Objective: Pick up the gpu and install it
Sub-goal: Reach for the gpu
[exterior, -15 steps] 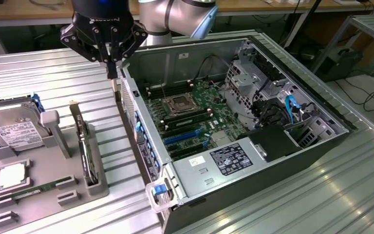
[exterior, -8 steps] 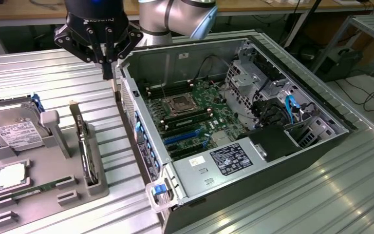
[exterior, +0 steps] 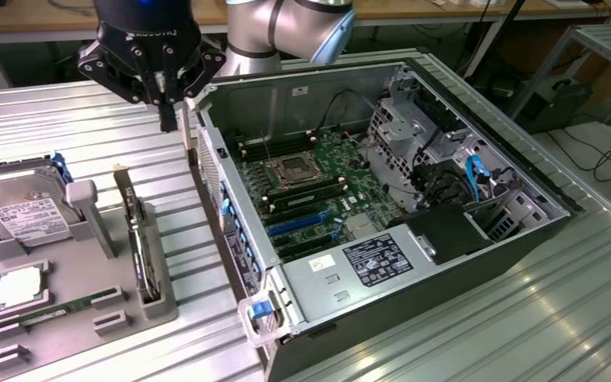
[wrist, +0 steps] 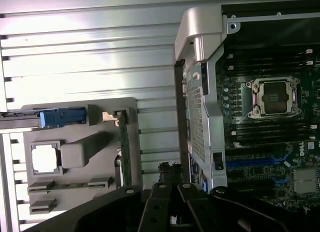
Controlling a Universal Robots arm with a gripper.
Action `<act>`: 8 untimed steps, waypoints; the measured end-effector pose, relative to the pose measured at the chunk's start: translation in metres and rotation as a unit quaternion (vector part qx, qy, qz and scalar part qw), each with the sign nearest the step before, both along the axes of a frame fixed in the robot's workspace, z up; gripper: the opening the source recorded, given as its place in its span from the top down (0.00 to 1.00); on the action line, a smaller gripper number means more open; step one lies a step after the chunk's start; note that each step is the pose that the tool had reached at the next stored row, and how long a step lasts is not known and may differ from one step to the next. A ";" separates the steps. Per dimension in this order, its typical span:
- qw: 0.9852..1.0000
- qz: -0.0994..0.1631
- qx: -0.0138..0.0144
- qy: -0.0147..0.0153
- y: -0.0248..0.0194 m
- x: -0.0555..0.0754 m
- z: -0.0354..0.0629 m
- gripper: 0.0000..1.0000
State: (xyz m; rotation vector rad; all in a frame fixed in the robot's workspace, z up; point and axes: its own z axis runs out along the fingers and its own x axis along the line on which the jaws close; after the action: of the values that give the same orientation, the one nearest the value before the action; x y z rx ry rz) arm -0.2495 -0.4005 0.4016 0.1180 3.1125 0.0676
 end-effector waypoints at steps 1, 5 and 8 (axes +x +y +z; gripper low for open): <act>1.000 0.000 0.000 0.000 -0.0001 -0.001 0.0000 0.89; 1.000 0.000 0.000 0.000 -0.0004 -0.005 0.0000 0.89; 1.000 0.000 0.000 0.000 -0.0008 -0.008 0.0000 0.89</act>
State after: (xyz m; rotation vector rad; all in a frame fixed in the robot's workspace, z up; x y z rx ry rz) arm -0.2578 -0.4013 0.4016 0.1180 3.1125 0.0677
